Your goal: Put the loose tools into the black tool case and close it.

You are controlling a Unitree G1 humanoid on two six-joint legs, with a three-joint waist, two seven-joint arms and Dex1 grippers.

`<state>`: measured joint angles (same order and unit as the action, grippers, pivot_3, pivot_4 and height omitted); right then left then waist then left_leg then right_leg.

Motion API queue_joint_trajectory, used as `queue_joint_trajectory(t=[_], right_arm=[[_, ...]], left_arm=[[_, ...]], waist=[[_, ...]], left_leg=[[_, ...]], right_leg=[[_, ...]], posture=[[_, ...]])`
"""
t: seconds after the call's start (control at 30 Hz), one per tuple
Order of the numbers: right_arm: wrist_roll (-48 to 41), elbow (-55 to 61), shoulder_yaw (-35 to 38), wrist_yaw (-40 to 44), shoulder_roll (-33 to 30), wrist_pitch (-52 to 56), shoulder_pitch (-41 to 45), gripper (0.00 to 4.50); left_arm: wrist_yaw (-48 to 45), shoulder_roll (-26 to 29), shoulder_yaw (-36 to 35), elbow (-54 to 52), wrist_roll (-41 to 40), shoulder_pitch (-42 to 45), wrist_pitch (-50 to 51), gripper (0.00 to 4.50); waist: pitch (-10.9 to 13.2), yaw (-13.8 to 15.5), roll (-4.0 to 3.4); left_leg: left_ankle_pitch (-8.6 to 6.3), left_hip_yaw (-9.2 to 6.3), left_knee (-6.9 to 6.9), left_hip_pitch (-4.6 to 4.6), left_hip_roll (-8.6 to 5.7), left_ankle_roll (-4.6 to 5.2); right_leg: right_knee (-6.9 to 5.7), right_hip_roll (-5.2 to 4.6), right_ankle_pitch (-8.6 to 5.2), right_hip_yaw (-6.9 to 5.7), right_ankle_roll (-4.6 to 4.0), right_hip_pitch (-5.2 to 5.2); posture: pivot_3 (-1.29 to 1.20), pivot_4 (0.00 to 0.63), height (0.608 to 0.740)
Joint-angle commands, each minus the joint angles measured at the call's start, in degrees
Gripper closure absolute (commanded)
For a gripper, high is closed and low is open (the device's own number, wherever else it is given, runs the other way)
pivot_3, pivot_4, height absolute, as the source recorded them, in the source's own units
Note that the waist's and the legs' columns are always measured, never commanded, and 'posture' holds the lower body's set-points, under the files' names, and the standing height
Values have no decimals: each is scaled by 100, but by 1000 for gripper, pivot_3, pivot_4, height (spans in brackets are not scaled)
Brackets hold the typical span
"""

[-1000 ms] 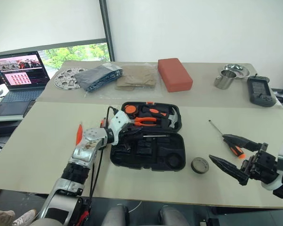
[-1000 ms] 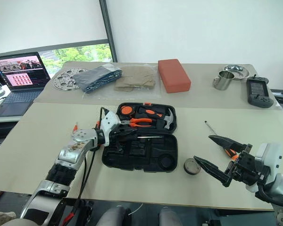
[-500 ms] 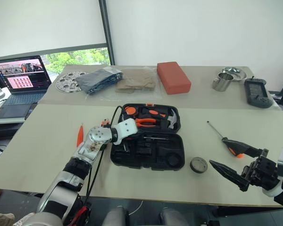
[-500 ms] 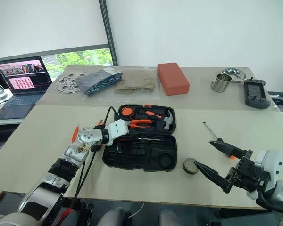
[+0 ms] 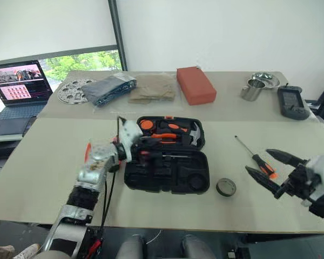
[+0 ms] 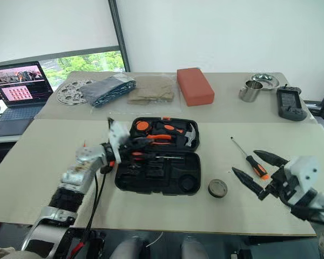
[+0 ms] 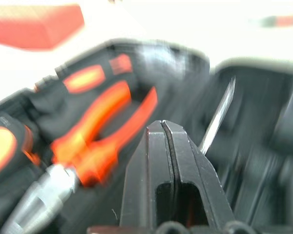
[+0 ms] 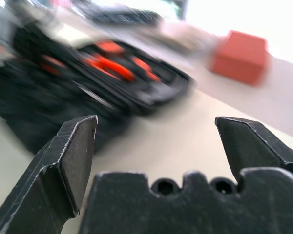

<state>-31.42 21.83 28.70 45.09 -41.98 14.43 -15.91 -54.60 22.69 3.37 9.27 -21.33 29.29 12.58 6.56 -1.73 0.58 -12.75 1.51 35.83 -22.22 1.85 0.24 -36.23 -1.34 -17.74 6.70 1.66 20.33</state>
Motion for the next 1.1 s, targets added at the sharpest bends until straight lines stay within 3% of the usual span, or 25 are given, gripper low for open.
queue_joint_trajectory(t=[0.03,0.23,0.33,0.47,0.7,0.97,1.1], right_arm=[[540,-757,-235,-369,-362,421,569,0],[1007,-2416,-1039,-146,-925,1194,1770,0],[1070,-3035,-1442,213,-1152,1713,2220,0],[1175,-3467,-1802,611,-1383,1999,2475,1039],[1425,-3718,-1882,825,-1514,1753,2560,3431],[1592,-3787,-1810,909,-1471,1268,2989,3532],[1235,-3059,-1877,1306,-1165,885,3315,3532]], left_arm=[[-387,493,-497,-1091,-1115,63,1197,3066],[-890,1461,-606,-1933,-1791,5,2361,1226],[-1019,1777,-613,-2142,-1879,-31,2576,78],[-1175,2080,-638,-2421,-1960,-160,2719,0],[-1562,2511,-628,-2834,-2123,-496,2754,0],[-1833,2585,-557,-2868,-1961,-589,2333,0],[-1837,2655,-710,-2864,-1995,-659,2331,0]], waist=[[-1,8,-7],[13,27,-18],[23,33,-22],[25,39,-24],[29,35,-18],[33,45,-23],[40,-33,-30]], left_leg=[[-3,-1,-10,1,-2,5],[-7,2,-10,0,-7,10],[-7,1,-6,3,-7,10],[-7,3,-4,4,-7,10],[-7,2,-5,5,-3,10],[-7,6,-2,6,-4,10],[-7,7,-4,8,-4,10]], right_leg=[[8,0,0,1,0,0],[23,-2,-2,4,0,0],[23,0,-2,4,-1,-6],[22,1,-2,5,-1,-7],[23,4,-3,3,-1,-7],[22,2,-3,8,-1,-7],[19,7,-3,11,-2,-5]], posture=[[0,150,740],[0,150,740],[0,150,740],[0,150,740],[0,150,740],[0,150,740],[0,150,740]])
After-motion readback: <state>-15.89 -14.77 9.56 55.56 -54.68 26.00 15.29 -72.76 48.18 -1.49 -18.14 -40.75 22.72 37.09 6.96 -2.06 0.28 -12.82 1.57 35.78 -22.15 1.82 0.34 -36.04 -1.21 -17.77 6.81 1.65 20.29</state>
